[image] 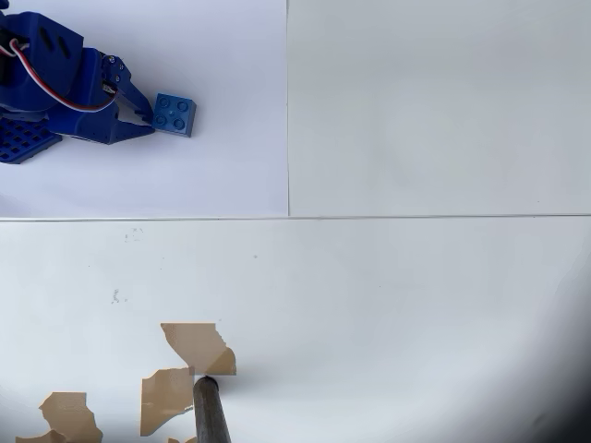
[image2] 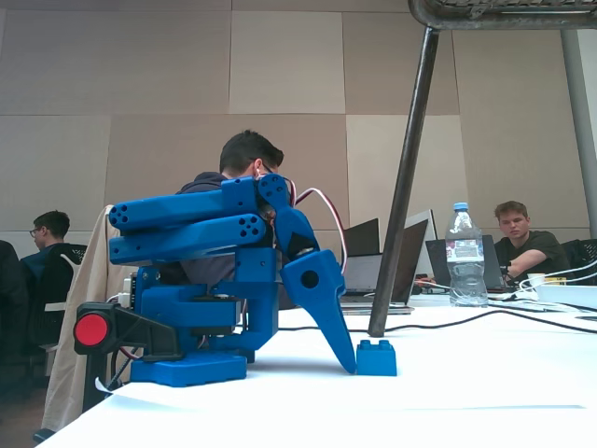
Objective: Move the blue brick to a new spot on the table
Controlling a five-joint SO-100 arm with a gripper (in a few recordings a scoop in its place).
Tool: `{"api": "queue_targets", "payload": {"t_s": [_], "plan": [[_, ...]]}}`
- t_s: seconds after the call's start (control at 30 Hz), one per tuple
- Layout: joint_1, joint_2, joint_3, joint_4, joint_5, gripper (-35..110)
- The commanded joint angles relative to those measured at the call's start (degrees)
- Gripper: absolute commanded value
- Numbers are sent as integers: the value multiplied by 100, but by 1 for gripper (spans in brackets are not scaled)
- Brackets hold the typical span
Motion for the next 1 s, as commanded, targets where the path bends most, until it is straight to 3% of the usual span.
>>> {"api": "queue_targets", "payload": {"t_s": [0.0, 0.73, 0.87, 0.97], "plan": [[88, 62, 185, -97, 53, 0], [413, 70, 114, 9, -729, 0], [290, -281, -624, 316, -694, 0], [-281, -1230, -1679, 703, -132, 0]]}}
